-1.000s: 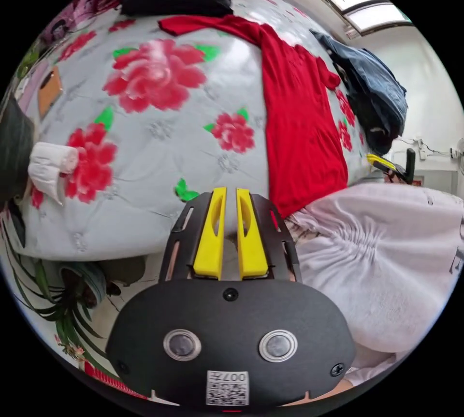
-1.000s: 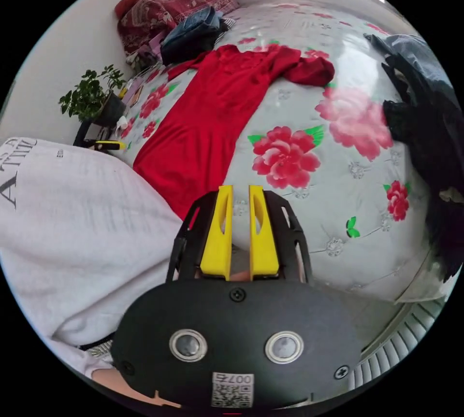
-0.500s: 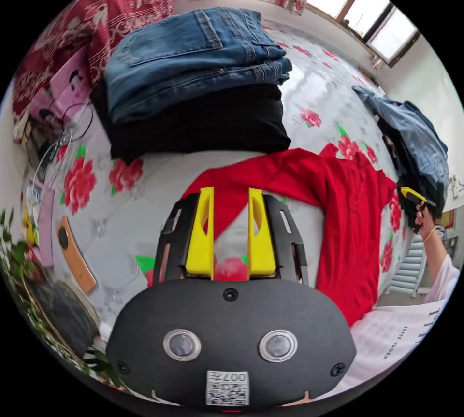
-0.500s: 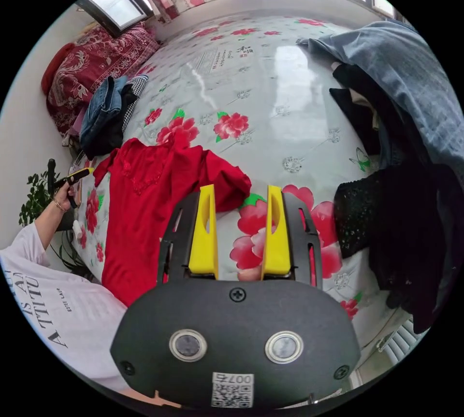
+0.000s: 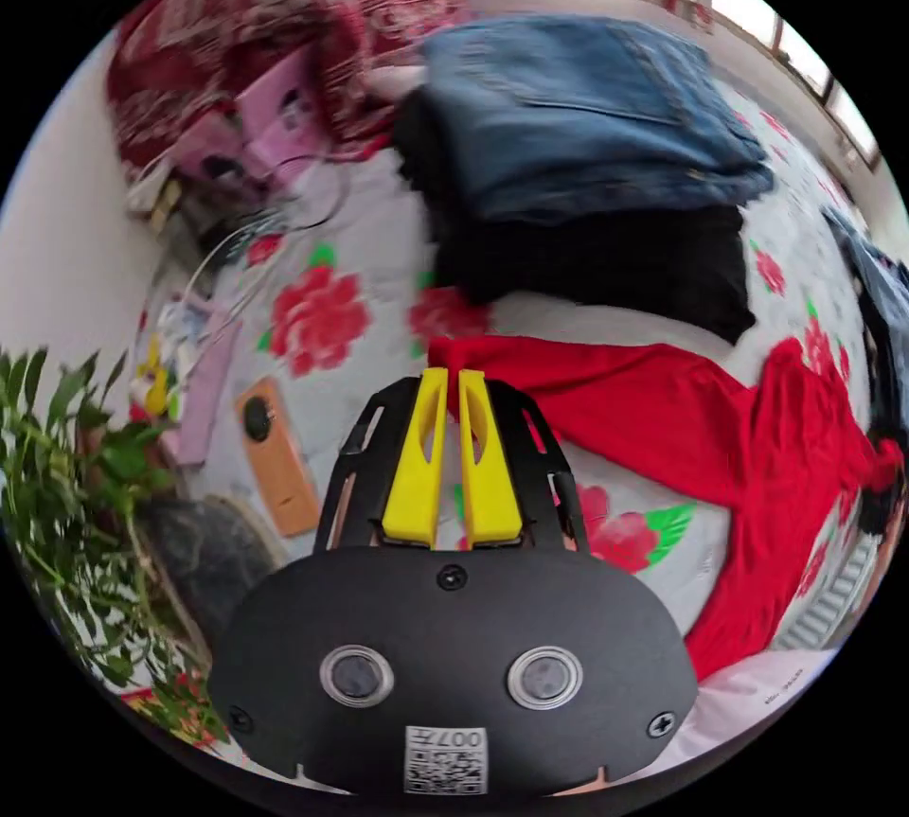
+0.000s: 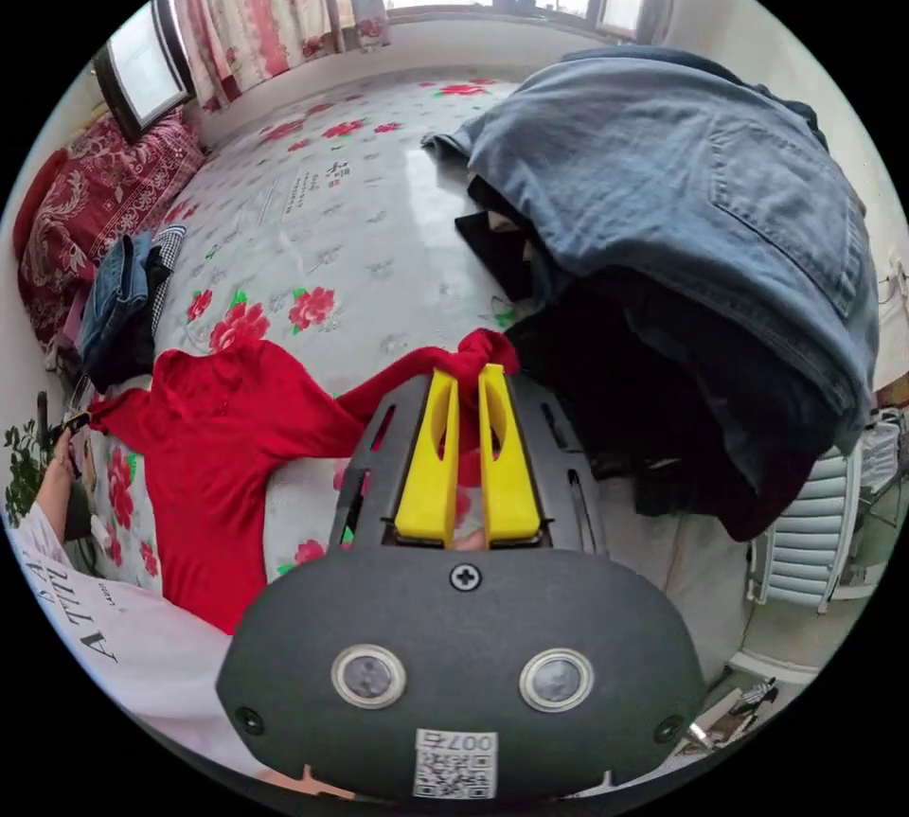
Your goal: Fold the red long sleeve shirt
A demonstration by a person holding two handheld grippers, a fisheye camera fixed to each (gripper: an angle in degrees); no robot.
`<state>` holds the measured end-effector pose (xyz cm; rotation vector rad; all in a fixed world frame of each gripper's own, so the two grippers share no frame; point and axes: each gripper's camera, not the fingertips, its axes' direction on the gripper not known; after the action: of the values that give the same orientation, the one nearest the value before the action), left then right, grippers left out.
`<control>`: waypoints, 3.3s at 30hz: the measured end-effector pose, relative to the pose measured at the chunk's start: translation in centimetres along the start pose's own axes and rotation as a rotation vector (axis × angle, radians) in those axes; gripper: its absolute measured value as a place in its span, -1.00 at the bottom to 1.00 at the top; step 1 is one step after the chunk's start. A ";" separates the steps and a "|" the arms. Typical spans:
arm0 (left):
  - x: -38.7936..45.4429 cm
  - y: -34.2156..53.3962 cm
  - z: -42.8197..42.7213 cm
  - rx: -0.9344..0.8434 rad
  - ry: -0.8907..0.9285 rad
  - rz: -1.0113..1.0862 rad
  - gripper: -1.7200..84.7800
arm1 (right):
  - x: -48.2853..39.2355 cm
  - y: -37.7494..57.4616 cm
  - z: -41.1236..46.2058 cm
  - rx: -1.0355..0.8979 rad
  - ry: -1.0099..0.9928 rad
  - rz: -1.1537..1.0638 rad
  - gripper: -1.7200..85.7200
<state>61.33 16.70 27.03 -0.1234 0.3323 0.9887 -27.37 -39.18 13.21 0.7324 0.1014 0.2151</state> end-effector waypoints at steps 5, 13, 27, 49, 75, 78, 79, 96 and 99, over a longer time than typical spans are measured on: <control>-4.9 1.0 2.0 -0.099 0.132 -0.131 -0.91 | 6.5 2.1 3.5 -0.256 -0.032 0.165 -0.76; -5.8 3.0 1.0 -0.097 0.222 -0.085 -0.79 | 4.5 5.6 1.6 -0.124 -0.070 0.138 -0.78; 17.8 2.5 -0.4 0.074 0.404 0.633 -0.74 | -18.0 -2.3 14.9 -0.276 -0.339 -0.329 -0.80; 14.2 5.0 -0.3 0.136 0.428 0.371 -0.82 | -18.9 1.0 13.2 -0.053 -0.249 -0.403 -0.86; 12.0 33.4 -3.1 -0.121 0.403 0.414 -0.86 | -18.0 37.4 13.0 -0.578 -0.381 -0.708 -0.84; 7.8 30.7 -2.3 -0.089 0.380 0.254 -0.85 | -17.7 37.1 12.7 -0.558 -0.346 -0.682 -0.85; 6.8 30.0 -2.2 -0.077 0.373 0.221 -0.84 | -17.8 36.6 12.4 -0.535 -0.332 -0.671 -0.85; -6.0 3.2 4.6 0.056 0.003 0.301 -0.78 | -27.6 27.4 11.9 -0.394 -0.397 -0.516 -0.85; -6.5 2.0 6.4 0.086 -0.003 0.361 -0.86 | -31.1 28.0 13.8 -0.466 -0.275 -0.655 -0.85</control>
<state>57.78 14.27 35.32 0.0179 0.4027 1.3288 -59.83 -35.06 42.80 0.2316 0.0230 -0.4762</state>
